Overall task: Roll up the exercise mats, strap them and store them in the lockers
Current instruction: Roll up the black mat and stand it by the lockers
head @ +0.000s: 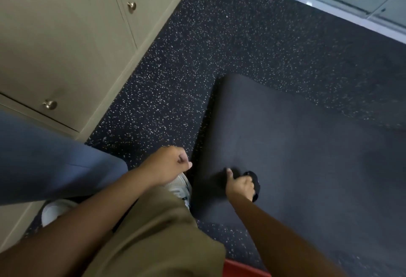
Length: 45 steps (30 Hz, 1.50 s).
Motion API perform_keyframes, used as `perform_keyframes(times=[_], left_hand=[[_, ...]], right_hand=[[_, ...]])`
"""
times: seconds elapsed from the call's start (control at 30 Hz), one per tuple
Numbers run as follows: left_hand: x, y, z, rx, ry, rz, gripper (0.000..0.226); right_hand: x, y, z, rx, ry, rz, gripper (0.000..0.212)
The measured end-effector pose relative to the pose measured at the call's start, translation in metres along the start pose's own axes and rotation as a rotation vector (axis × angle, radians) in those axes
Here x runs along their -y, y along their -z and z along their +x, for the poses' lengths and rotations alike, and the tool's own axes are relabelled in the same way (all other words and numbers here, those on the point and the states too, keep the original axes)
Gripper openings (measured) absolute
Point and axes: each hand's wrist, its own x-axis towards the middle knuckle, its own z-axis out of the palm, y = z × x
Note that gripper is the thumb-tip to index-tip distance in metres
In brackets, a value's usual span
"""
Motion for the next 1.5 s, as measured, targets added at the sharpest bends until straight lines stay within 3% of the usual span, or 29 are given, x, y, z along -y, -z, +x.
perform_keyframes(times=[0.1,0.27,0.43,0.53,0.7,0.8,0.9,1.13,1.23,1.37,1.5], left_hand=[[-0.009,-0.006,0.001,0.013,-0.009,0.023,0.015],[-0.019,-0.009,-0.004,0.017,-0.011,0.045,0.014],[-0.022,-0.008,-0.012,0.004,-0.025,0.071,0.015],[-0.021,-0.007,-0.019,0.015,-0.028,0.104,0.015],[-0.029,0.007,-0.036,0.037,-0.048,0.134,0.013],[-0.048,0.018,-0.052,0.069,-0.099,0.182,0.014],[-0.08,0.03,-0.069,0.071,-0.161,0.247,0.022],[-0.21,0.019,-0.097,-0.123,-0.385,0.254,0.091],[-0.259,0.001,-0.108,-0.222,-0.422,0.252,0.105],[-0.302,-0.017,-0.126,-0.383,-0.426,0.299,0.093],[-0.334,-0.018,-0.147,-0.575,-0.456,0.126,0.028]], right_hand=[[-0.045,-0.005,-0.009,0.122,-0.276,0.15,0.088],[-0.073,-0.032,-0.011,0.362,-0.508,0.511,0.095],[-0.066,-0.015,-0.043,0.211,-0.497,0.79,0.06],[-0.066,-0.001,-0.07,0.059,-0.492,0.762,0.065],[-0.065,0.034,-0.099,-0.106,-0.261,0.853,0.052],[-0.062,0.082,-0.107,-0.198,-0.02,0.944,0.024],[-0.047,0.148,-0.115,-0.324,0.19,0.976,0.039],[-0.013,0.288,-0.139,-0.419,0.561,1.09,0.029],[-0.011,0.333,-0.155,-0.458,0.668,1.083,0.035],[-0.016,0.382,-0.175,-0.436,0.8,1.076,0.042],[-0.019,0.424,-0.185,-0.331,0.926,1.022,0.022]])
